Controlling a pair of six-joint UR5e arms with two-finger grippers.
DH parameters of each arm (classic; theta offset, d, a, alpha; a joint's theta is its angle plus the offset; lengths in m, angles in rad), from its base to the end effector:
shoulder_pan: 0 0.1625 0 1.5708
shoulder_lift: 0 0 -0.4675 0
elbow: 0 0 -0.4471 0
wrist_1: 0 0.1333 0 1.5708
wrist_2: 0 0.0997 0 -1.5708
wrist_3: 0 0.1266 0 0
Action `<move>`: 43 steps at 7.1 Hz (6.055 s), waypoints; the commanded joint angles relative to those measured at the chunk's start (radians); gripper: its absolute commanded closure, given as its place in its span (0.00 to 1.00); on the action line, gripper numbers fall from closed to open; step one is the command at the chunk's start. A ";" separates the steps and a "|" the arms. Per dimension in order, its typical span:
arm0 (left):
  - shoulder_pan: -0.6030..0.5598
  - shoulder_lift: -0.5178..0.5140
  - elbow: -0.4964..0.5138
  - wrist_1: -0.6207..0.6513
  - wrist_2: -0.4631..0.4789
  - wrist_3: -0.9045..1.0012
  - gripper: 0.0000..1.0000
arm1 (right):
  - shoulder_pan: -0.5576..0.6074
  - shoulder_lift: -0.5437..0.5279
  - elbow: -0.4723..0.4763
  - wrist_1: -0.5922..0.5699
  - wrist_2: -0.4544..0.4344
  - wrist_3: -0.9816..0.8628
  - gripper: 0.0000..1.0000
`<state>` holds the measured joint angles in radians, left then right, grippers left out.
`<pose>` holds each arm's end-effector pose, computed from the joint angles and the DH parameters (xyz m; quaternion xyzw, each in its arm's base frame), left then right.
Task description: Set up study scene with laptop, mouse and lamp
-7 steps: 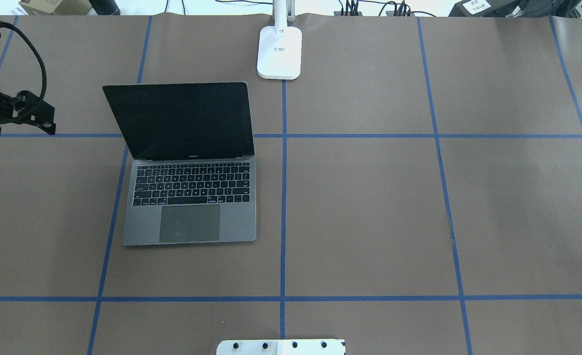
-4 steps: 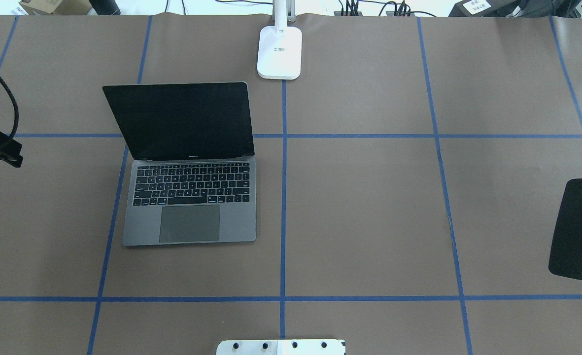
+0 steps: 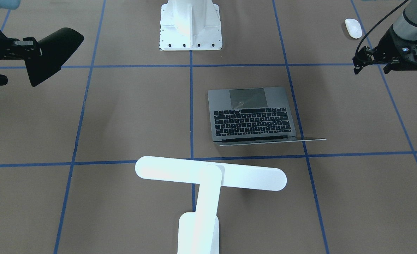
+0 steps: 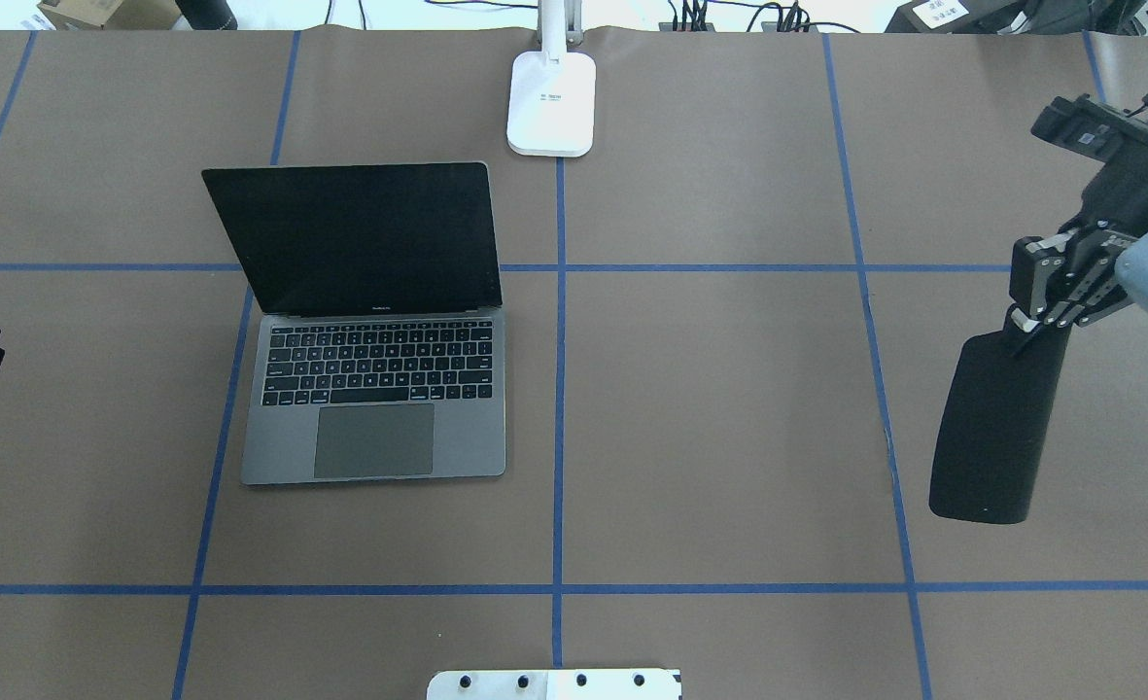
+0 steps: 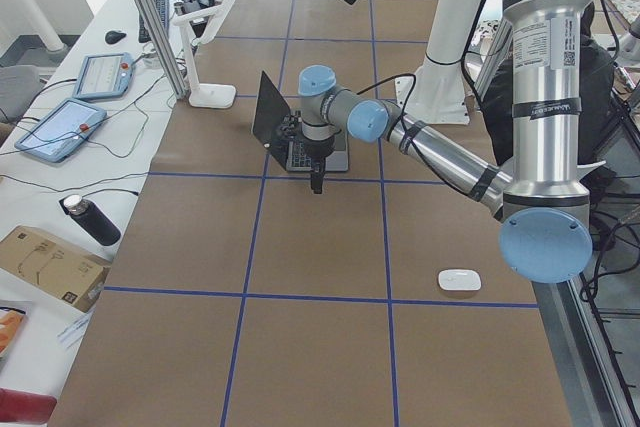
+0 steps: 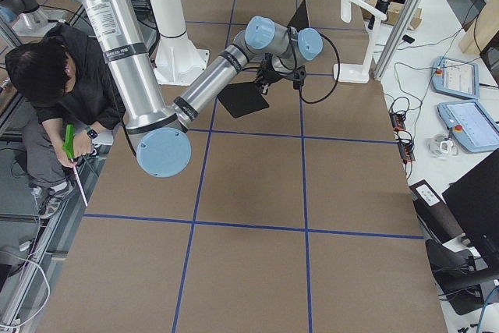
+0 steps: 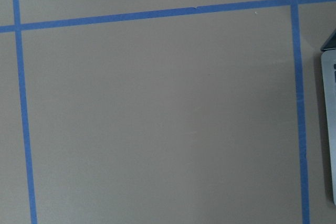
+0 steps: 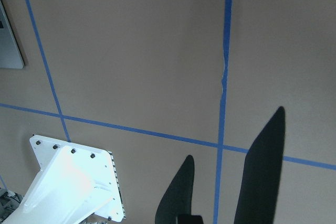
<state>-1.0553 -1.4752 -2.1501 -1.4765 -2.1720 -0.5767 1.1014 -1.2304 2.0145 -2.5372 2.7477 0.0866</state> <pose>0.1845 -0.4507 0.4787 0.0070 0.3442 0.0286 0.9384 -0.2395 -0.5085 0.3533 -0.2245 -0.5108 -0.1080 0.8228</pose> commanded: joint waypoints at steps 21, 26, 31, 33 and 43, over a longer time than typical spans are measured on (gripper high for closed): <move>0.000 -0.013 0.131 -0.122 0.000 -0.003 0.00 | -0.351 0.423 -0.764 1.169 -0.215 0.716 1.00; -0.002 -0.014 0.130 -0.122 0.000 -0.003 0.00 | -0.394 0.450 -0.806 1.259 -0.230 0.935 1.00; 0.000 -0.017 0.145 -0.122 0.000 -0.002 0.00 | -0.416 0.453 -0.807 1.362 -0.333 0.935 1.00; 0.000 -0.017 0.151 -0.122 0.000 0.000 0.00 | -0.434 0.451 -0.807 1.367 -0.376 0.933 1.00; 0.000 -0.019 0.197 -0.157 0.000 0.000 0.00 | -0.365 0.498 -0.797 1.413 -0.396 0.946 0.00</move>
<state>-1.0554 -1.4941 -1.9718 -1.6125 -2.1721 -0.5768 0.7235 -0.7556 1.2178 -1.1233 2.3628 1.0297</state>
